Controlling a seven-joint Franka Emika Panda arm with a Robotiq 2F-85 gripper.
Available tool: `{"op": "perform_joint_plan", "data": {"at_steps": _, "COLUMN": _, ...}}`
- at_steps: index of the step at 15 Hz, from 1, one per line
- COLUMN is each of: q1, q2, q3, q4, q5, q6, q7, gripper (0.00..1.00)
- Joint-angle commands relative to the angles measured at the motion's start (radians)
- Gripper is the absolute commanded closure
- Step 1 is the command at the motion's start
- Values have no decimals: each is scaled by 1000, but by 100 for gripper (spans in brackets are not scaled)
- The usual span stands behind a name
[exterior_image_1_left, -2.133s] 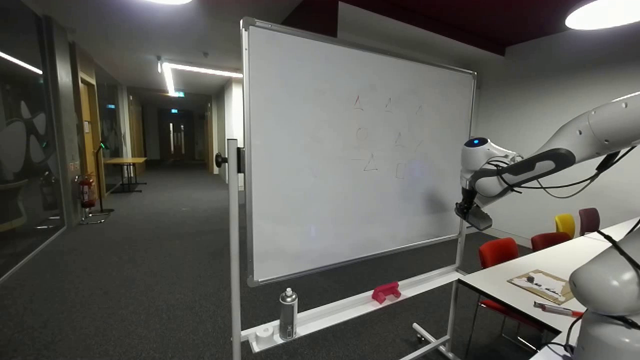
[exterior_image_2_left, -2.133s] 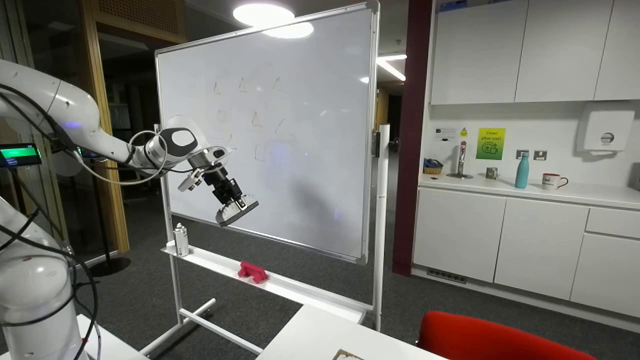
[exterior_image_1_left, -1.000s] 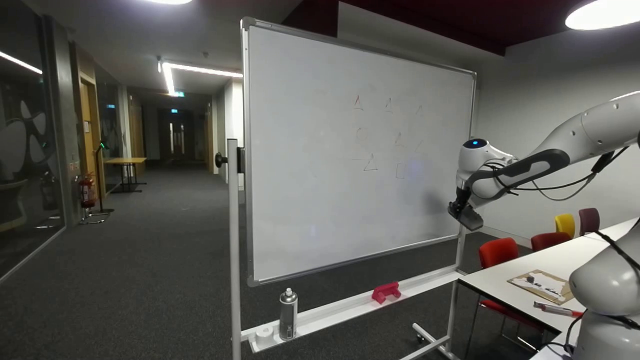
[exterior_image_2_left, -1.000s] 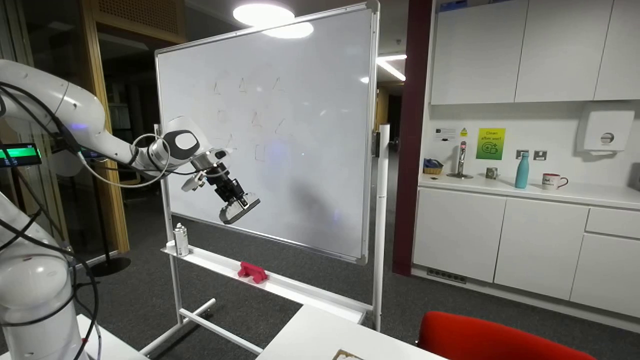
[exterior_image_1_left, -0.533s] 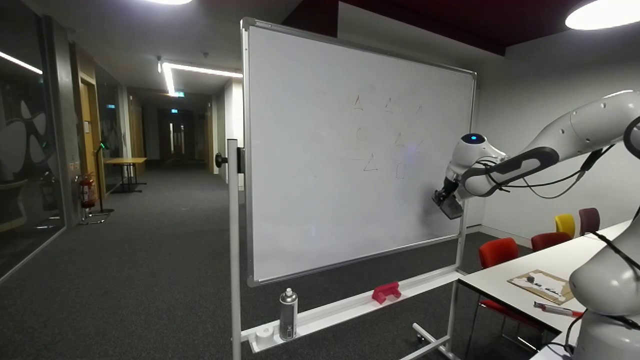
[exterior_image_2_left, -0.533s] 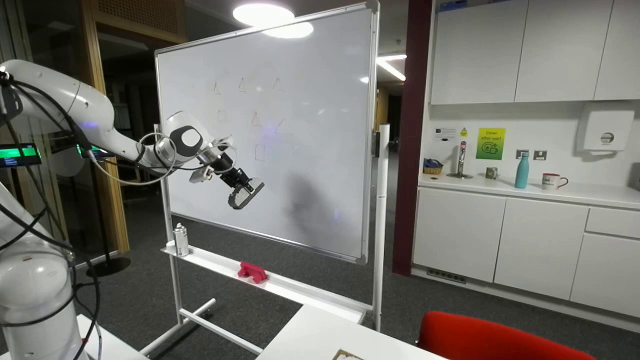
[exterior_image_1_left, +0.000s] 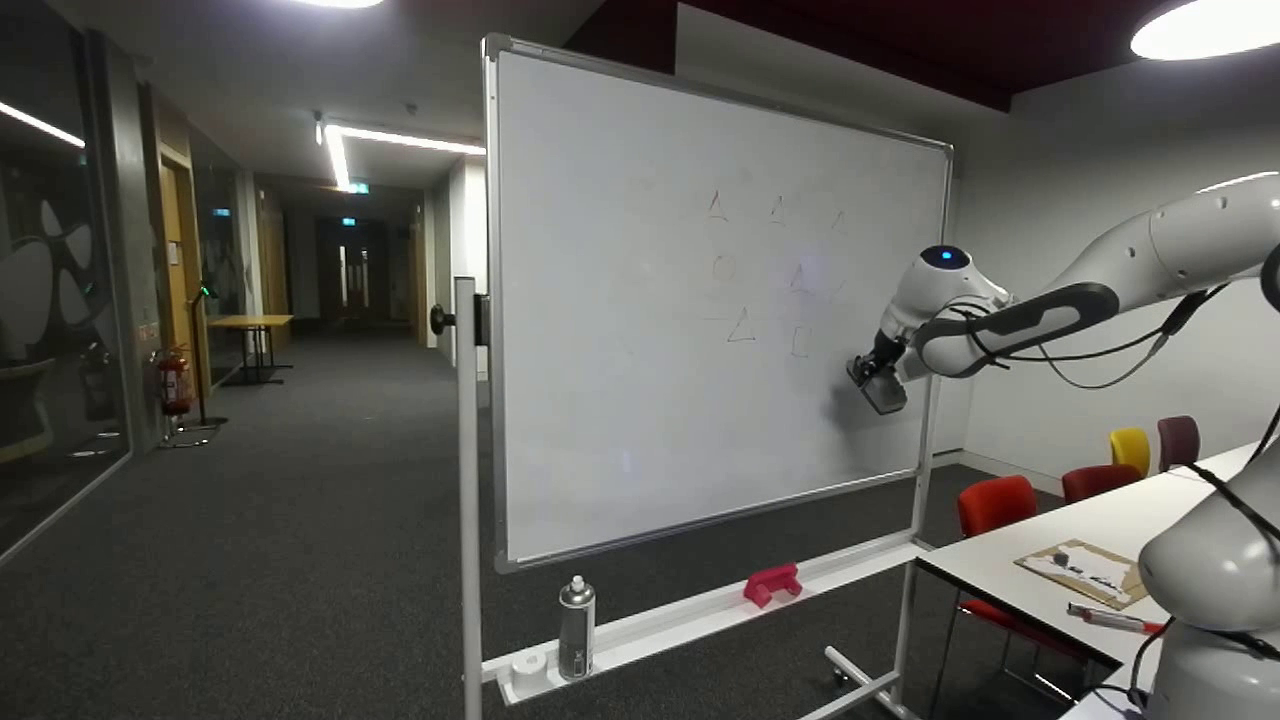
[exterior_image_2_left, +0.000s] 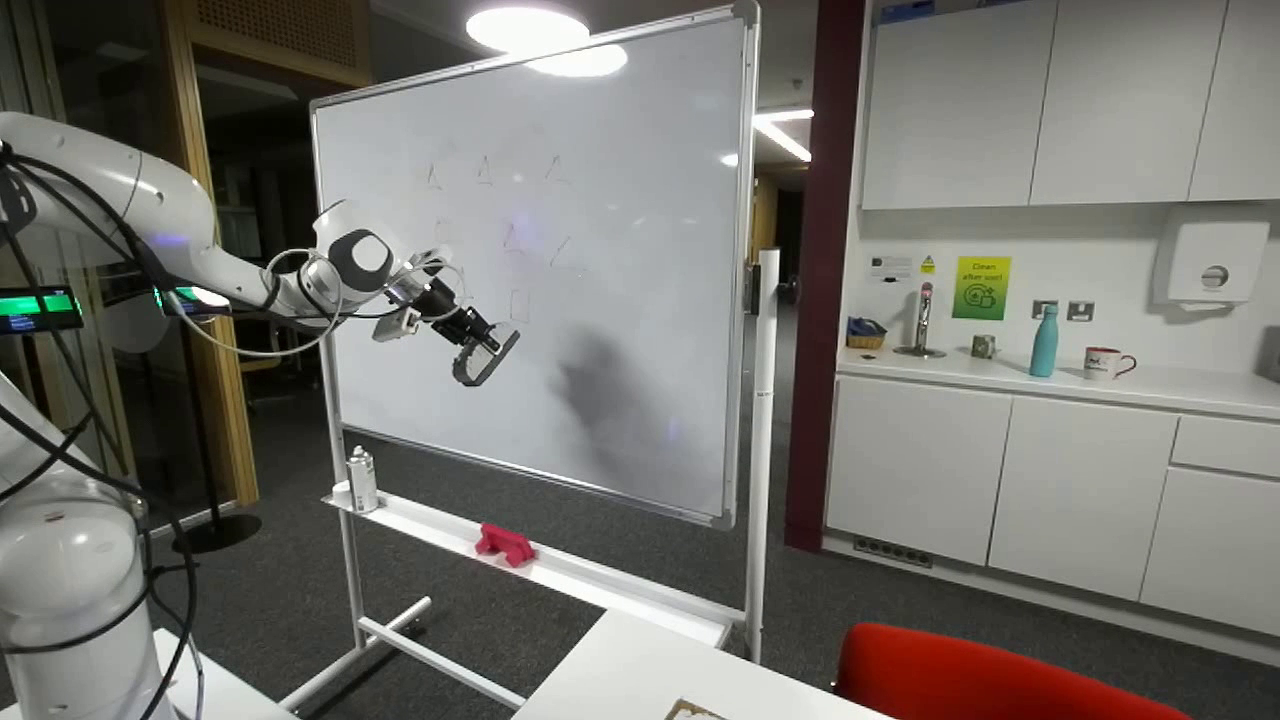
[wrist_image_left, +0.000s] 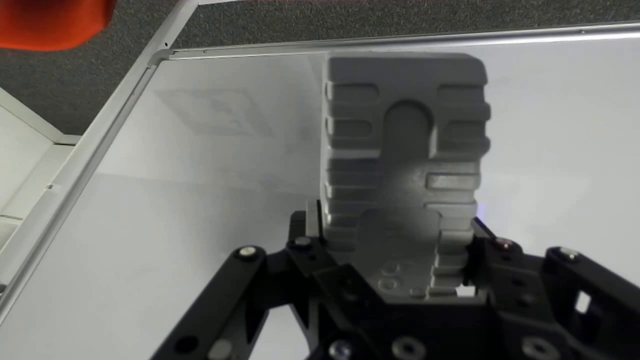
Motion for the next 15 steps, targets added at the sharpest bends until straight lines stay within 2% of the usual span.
{"op": "perform_joint_plan", "data": {"at_steps": 1, "q1": -13, "q2": -1, "q3": 11, "q4": 1, "q5": 13, "q6": 1, "q7": -11, "gripper": 40}}
{"op": "perform_joint_plan", "data": {"at_steps": 2, "q1": -13, "q2": 0, "q3": 11, "q4": 1, "q5": 13, "q6": 1, "q7": -11, "gripper": 65}}
{"op": "perform_joint_plan", "data": {"at_steps": 9, "q1": -23, "q2": 43, "q3": -4, "q4": 0, "q5": 13, "q6": 230, "q7": -26, "gripper": 65}}
{"op": "perform_joint_plan", "data": {"at_steps": 10, "q1": -3, "q2": 49, "q3": -22, "q4": 2, "q5": -6, "q6": 257, "q7": -14, "gripper": 65}}
{"op": "perform_joint_plan", "data": {"at_steps": 15, "q1": -11, "q2": 63, "q3": -11, "q4": 28, "q5": -18, "q6": 360, "q7": -2, "gripper": 65}}
